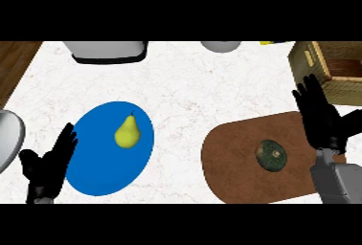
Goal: Pick the squash from the cutting board and place it in the basket
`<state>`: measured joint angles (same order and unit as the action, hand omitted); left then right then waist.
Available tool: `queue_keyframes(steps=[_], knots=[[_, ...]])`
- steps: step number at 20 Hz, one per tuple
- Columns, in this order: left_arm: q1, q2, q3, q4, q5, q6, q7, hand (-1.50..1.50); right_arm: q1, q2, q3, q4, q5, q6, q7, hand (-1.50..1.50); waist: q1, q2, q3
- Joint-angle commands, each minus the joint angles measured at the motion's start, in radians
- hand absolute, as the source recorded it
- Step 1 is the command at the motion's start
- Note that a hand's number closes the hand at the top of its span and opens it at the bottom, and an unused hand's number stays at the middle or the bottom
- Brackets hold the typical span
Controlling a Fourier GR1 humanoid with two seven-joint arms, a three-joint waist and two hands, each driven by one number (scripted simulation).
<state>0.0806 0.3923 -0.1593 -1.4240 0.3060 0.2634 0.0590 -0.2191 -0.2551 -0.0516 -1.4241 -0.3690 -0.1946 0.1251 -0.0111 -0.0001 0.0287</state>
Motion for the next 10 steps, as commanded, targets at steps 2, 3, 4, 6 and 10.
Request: queue_keyframes(steps=[2, 3, 4, 6, 10], knots=[[-0.026, -0.006, 0.024, -0.074, -0.014, 0.012, -0.048, 0.00, 0.101, -0.068, -0.010, -0.145, 0.015, 0.067, -0.058, 1.50, -0.006, -0.008, -0.029], [-0.021, -0.023, 0.018, -0.144, -0.027, 0.048, -0.066, 0.00, 0.107, -0.068, -0.005, -0.184, 0.038, 0.059, -0.100, 1.50, -0.006, -0.013, -0.028], [-0.066, -0.023, 0.028, -0.121, -0.028, 0.040, -0.086, 0.00, 0.155, -0.112, 0.005, -0.246, 0.043, 0.121, -0.124, 1.50, -0.034, -0.017, -0.029], [-0.080, -0.051, 0.033, -0.207, -0.030, 0.057, -0.153, 0.00, 0.148, -0.143, -0.005, -0.325, 0.089, 0.110, -0.183, 1.50, -0.034, -0.028, -0.030], [-0.113, -0.084, -0.018, -0.209, -0.027, 0.047, -0.098, 0.00, 0.197, -0.089, 0.329, -0.430, 0.429, 0.062, -0.241, -1.50, -0.011, -0.016, -0.032]])
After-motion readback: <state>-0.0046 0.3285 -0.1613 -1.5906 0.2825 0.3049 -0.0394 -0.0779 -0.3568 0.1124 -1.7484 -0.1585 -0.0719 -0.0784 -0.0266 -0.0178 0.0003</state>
